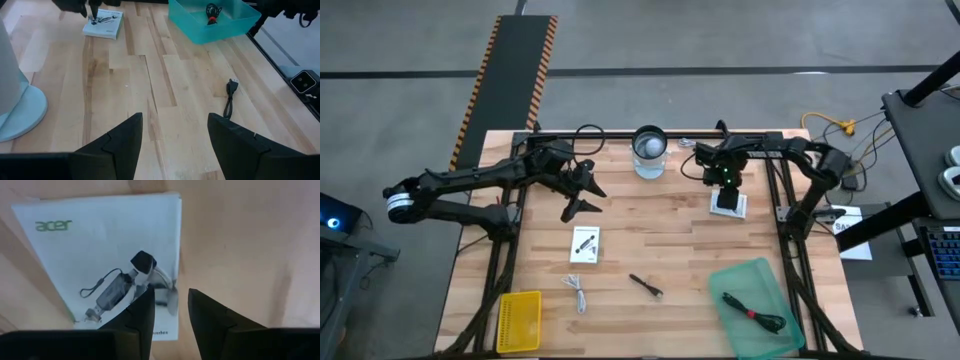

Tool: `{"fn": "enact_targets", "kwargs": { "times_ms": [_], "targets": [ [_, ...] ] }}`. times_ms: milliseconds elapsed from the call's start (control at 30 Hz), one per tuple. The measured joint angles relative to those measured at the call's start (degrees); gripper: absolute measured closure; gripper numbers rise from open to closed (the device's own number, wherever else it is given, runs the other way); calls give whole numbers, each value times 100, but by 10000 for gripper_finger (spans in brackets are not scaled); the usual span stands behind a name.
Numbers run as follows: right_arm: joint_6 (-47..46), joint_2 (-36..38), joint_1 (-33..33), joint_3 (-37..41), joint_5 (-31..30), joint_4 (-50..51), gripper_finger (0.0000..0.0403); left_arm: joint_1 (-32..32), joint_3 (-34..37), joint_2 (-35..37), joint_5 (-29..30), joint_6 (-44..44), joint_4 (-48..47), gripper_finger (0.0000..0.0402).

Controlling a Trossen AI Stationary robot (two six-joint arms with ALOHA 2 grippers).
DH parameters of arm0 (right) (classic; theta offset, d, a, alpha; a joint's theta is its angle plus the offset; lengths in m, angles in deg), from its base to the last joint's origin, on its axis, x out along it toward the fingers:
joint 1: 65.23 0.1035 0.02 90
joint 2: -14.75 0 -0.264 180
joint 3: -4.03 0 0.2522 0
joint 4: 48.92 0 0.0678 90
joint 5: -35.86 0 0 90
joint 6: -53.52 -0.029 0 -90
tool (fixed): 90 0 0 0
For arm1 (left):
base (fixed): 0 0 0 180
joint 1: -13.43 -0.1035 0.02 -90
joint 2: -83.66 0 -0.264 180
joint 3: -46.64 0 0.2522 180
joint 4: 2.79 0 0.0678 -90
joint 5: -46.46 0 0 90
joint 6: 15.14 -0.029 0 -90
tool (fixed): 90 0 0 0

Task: Pick and place items into bin
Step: Put the right white card reader box into the yellow bin

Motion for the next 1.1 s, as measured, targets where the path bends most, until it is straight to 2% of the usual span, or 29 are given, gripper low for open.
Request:
{"fn": "enact_targets", "kwargs": {
  "times_ms": [133, 367, 667, 1100],
  "targets": [
    [71, -126, 20, -1, -196, -113, 304, -1, 0, 0, 0, 1, 0, 194],
    [160, -97, 20, -20, -150, -161, 324, 0, 4, 0, 0, -1, -2, 194],
    [178, -97, 20, -20, -132, -126, 388, 0, 11, 0, 0, -1, -2, 194],
    [18, 84, 20, -22, 153, 225, 394, 0, 11, 0, 0, -1, -3, 194]
  ]
}}
